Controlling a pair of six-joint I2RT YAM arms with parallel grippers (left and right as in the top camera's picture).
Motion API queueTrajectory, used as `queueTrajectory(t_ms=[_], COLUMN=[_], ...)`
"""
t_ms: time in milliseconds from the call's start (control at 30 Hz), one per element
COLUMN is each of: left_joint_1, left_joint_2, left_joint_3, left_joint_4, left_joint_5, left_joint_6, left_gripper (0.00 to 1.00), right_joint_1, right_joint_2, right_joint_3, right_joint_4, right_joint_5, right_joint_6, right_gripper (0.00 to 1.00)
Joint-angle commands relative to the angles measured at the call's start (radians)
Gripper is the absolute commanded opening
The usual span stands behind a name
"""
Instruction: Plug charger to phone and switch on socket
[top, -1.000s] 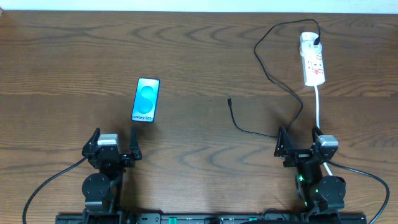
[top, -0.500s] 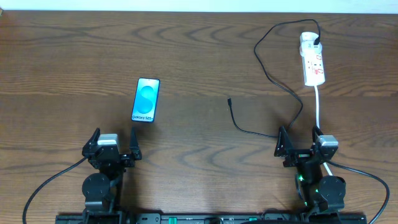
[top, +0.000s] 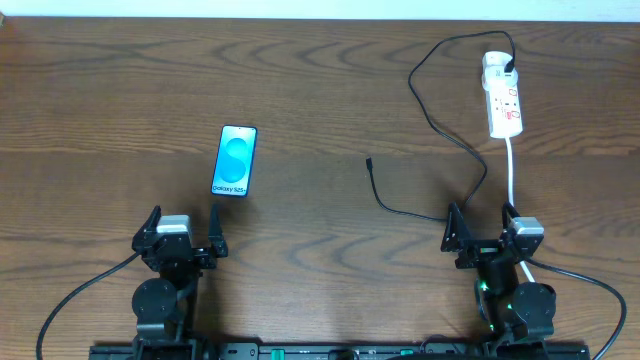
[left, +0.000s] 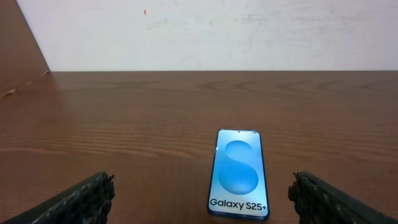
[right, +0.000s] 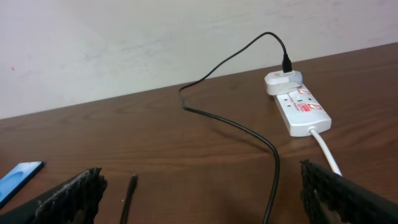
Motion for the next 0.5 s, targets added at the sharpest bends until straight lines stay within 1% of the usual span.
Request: queueTrajectory(t_ms=[0,100,467], left_joint_1=[0.005,0.005,0.005], left_joint_2=[-0.007,-0.007,-0.007], left_joint_3=[-0.032,-0.032,-0.032], left_joint_4=[-0.004,0.019,0.011], left_joint_5=[-0.002,0.009,0.018], left_joint_6=[0.006,0.0,-0.002], left_gripper=[0.93,0.93,0.93], right_joint_1=[-0.006,-0.006,-0.006], right_joint_2=[-0.005,-0.005,-0.005], right_joint_3=[-0.002,-0.002,-0.002], right_joint_4=[-0.004,-0.004,-0.004], right_joint_5=[-0.002,-0.002,-0.002], right_joint_6=[-0.006,-0.006,-0.006], right_gripper=[0.99,0.99,0.99])
